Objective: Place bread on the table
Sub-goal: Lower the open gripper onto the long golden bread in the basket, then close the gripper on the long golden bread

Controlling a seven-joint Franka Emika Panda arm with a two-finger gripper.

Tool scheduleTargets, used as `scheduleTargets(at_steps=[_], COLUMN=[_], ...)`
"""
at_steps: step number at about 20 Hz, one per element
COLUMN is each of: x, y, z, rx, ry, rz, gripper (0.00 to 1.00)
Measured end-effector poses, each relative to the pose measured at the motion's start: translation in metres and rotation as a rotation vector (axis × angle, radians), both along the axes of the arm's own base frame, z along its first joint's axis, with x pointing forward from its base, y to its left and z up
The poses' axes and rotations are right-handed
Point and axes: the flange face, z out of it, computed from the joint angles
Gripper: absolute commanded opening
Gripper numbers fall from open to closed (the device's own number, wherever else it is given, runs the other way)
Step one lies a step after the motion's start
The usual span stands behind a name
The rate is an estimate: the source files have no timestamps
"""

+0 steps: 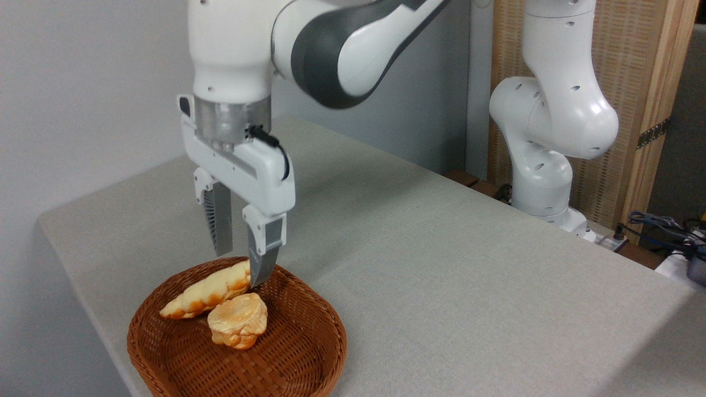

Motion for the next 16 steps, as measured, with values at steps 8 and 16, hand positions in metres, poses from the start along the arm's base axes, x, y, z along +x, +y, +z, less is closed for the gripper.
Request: scheduleTargets(at_steps=[8, 16], x=[0.016, 0.017], y=[-0.024, -0.024], z=[-0.037, -0.04], rx=[-0.013, -0.008], ry=[-0.001, -0.006], rz=[-0.023, -0.063], gripper=[0.36, 0.21])
